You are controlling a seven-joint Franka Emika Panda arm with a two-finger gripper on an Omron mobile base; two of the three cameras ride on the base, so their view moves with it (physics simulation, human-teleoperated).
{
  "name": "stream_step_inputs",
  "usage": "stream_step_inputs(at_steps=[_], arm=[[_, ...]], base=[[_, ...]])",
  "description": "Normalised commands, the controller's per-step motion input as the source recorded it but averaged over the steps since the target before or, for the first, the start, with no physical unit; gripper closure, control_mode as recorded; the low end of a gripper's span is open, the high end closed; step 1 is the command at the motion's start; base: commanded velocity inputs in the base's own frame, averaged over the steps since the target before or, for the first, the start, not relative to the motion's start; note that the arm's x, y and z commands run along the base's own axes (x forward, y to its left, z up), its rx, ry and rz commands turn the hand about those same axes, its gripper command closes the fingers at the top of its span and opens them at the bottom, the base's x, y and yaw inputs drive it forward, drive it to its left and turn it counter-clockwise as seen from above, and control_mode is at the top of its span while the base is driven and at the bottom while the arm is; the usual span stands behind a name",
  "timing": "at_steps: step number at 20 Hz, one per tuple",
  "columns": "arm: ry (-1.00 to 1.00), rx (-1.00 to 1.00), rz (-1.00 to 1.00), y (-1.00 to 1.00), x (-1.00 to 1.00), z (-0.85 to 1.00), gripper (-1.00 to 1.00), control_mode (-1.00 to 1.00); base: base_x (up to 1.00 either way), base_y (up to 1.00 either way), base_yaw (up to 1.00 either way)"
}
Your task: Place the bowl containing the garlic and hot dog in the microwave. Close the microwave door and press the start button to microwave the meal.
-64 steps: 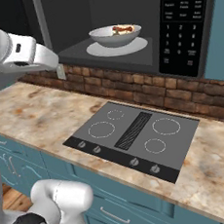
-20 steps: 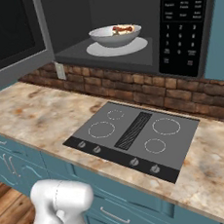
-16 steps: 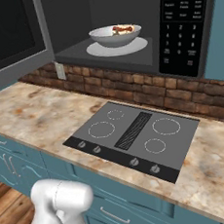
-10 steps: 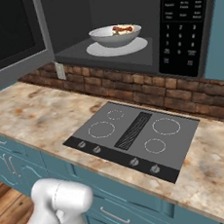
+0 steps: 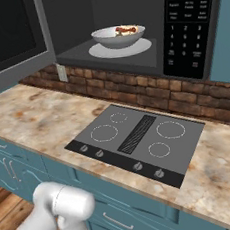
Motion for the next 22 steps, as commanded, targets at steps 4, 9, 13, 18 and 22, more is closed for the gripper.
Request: stream_step_inputs(at_steps=[4, 9, 13, 18, 22], arm=[[0.1, -0.01, -0.01, 0.35, 0.54, 0.0, -1.0, -1.0], [0.09, 0.0, -0.08, 0.02, 0.66, 0.0, -1.0, -1.0], [0.11, -0.01, -0.12, 0.0, 0.7, 0.0, -1.0, -1.0], [0.08, 0.0, -0.22, -0.34, 0.31, 0.0, -1.0, -1.0], [0.05, 0.0, -0.19, -0.82, 0.04, 0.0, -1.0, -1.0]], base=[[0.0, 0.0, 0.0], [0.0, 0.0, 0.0], [0.0, 0.0, 0.0], [0.0, 0.0, 0.0], [0.0, 0.0, 0.0]])
